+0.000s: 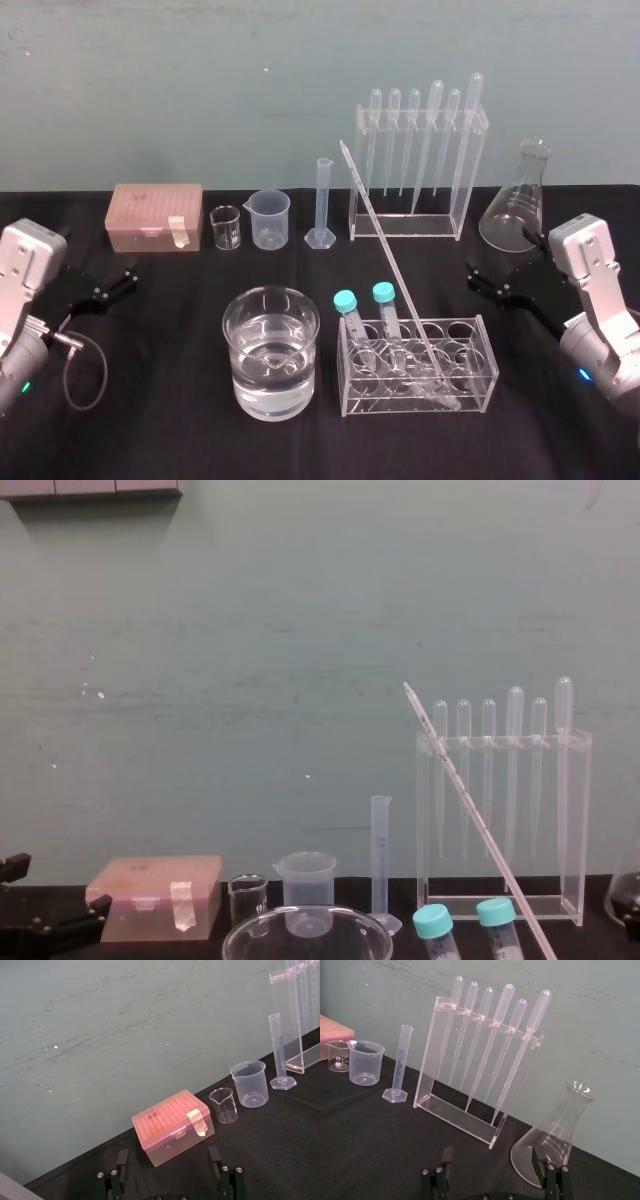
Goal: Hold the thermometer with one hand and immerse one end into the beaker, then reinsert it into the test tube rack.
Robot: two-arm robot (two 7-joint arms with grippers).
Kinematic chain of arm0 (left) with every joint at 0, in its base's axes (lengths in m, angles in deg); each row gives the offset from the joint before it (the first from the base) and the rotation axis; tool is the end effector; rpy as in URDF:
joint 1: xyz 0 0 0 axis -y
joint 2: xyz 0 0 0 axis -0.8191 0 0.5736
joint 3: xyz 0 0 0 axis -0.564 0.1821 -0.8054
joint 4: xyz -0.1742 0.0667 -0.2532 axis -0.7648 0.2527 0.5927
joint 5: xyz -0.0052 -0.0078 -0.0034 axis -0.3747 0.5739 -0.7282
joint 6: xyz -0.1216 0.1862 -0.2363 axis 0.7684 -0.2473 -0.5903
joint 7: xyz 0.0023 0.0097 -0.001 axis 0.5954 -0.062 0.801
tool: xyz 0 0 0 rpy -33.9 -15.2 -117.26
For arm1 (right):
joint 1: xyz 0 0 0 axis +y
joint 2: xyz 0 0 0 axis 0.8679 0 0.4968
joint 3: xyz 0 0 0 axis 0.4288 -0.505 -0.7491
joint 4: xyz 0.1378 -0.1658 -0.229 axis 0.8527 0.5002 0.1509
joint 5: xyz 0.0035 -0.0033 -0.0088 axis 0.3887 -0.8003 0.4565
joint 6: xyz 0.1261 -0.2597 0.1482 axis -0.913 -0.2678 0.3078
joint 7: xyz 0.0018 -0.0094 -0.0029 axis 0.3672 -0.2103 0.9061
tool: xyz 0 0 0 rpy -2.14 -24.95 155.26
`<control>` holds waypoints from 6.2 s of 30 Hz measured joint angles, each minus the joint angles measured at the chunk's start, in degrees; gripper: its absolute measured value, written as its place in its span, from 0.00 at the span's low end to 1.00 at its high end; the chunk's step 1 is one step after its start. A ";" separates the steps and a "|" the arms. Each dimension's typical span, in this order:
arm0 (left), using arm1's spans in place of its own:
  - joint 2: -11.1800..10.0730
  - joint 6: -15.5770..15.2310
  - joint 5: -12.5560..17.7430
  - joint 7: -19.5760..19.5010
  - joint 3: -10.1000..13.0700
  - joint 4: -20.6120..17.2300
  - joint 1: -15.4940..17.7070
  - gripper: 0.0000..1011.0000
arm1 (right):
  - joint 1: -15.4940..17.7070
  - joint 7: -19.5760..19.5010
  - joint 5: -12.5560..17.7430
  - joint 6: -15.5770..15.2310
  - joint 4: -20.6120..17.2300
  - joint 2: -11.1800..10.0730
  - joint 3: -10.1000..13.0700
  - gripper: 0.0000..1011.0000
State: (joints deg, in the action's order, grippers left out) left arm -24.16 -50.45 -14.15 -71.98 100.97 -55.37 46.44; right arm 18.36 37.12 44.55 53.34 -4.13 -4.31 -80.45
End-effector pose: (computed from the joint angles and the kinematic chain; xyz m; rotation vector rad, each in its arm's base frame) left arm 0.3768 0.0925 -0.3249 0.3046 -0.2853 1.2481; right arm 0.3769 -0.0923 -0.3249 -0.3047 -0.2849 -1.2479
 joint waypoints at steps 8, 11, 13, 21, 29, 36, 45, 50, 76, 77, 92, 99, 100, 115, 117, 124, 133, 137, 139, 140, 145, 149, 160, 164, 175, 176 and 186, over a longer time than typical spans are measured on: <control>0.00 0.00 0.00 0.00 0.00 0.00 0.00 1.00 | 0.00 0.00 0.00 0.00 0.00 0.00 0.00 0.99; 0.00 0.00 0.00 0.00 0.00 0.00 0.00 1.00 | 0.00 0.00 0.00 0.00 0.00 0.00 0.00 0.99; 0.00 0.00 0.00 0.00 0.00 0.00 0.00 1.00 | 0.00 0.00 0.00 0.00 0.00 0.00 0.00 0.99; 0.00 0.00 0.00 0.00 0.00 0.00 0.00 1.00 | 0.00 0.00 0.00 0.00 0.00 0.00 0.00 0.99; 0.00 0.00 0.00 0.00 0.00 0.00 0.00 1.00 | 0.00 0.00 0.00 0.00 0.00 0.00 0.00 0.99; 0.00 0.00 0.00 0.00 0.00 0.00 0.00 1.00 | 0.00 0.00 0.00 0.00 0.00 0.00 0.00 0.99; 0.00 0.00 0.00 0.00 0.00 0.00 0.00 1.00 | 0.00 0.00 0.00 0.00 0.00 0.00 0.00 0.99; 0.00 0.00 0.00 0.00 0.00 0.00 0.00 1.00 | 0.00 0.00 0.00 0.00 0.00 0.00 0.00 0.99; 0.00 0.00 0.00 0.00 0.00 0.00 0.00 1.00 | 0.00 0.00 0.00 0.00 0.00 0.00 0.00 0.99; 0.00 0.00 0.00 0.00 0.00 0.00 0.00 1.00 | 0.00 0.00 0.00 0.00 0.00 0.00 0.00 0.99; 0.00 0.00 0.00 0.00 0.00 0.00 0.00 1.00 | 1.17 1.18 2.37 -0.66 -2.04 -0.14 2.13 0.99; 0.00 0.01 0.00 0.00 0.00 0.00 0.00 1.00 | 7.09 5.16 13.21 -5.74 -11.33 -1.97 9.16 0.99; 0.00 0.01 0.00 0.00 0.00 0.00 0.00 1.00 | 7.87 5.75 14.54 -6.61 -12.57 -2.33 9.91 0.99; 0.00 0.01 0.00 0.00 0.00 0.00 0.00 1.00 | 16.05 17.86 26.02 -15.93 -29.96 -8.38 16.46 0.99; 0.00 0.01 0.00 0.00 0.00 0.00 0.00 1.00 | 15.40 19.10 26.23 -16.58 -30.70 -8.48 16.37 0.99; 0.00 0.01 0.00 0.00 0.00 0.00 0.00 1.00 | 9.79 19.68 24.55 -20.03 -29.00 -6.77 12.21 0.99; 0.00 0.00 0.00 0.00 0.00 0.00 0.00 1.00 | -0.95 18.69 19.70 -26.47 -22.65 -1.17 4.49 0.99; 0.00 0.00 0.00 0.00 0.00 0.00 0.00 1.00 | -3.88 18.34 18.05 -28.14 -20.47 0.82 2.58 0.99; 0.00 0.00 0.00 0.00 0.00 0.00 0.00 1.00 | -5.30 18.14 17.00 -28.82 -19.31 1.84 1.75 0.99; 0.00 0.00 0.00 0.00 0.00 0.00 0.00 1.00 | -5.30 18.14 17.00 -28.82 -19.31 1.84 1.75 0.99; 0.00 0.00 0.00 0.00 0.00 0.00 0.00 1.00 | -7.58 17.95 15.15 -29.62 -16.78 3.90 0.77 0.99; 0.00 0.00 0.00 0.00 0.00 0.00 0.00 1.00 | -8.55 18.03 14.21 -29.77 -15.48 4.94 0.52 0.99; 0.00 0.00 0.00 0.00 0.00 0.00 0.00 1.00 | -9.13 18.50 13.31 -29.72 -14.68 5.52 0.27 0.99; 0.00 0.00 0.00 0.00 0.00 0.00 0.00 1.00 | -9.11 18.49 13.34 -29.72 -14.72 5.50 0.27 0.99; 0.00 0.00 0.00 0.00 0.00 0.00 0.00 1.00 | -9.05 18.45 13.50 -29.74 -14.84 5.44 0.33 0.74; 0.00 0.00 0.00 0.00 0.00 0.00 0.00 1.00 | -9.05 18.45 13.50 -29.74 -14.84 5.44 0.33 0.73; 0.00 0.00 0.00 0.00 0.00 0.00 0.00 1.00 | -9.03 18.45 13.56 -29.76 -14.90 5.42 0.36 0.39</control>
State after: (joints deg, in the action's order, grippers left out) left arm -24.15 -50.44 -14.15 -71.98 100.97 -55.37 46.44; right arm 9.32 55.56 58.11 23.58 -19.03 1.10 -80.08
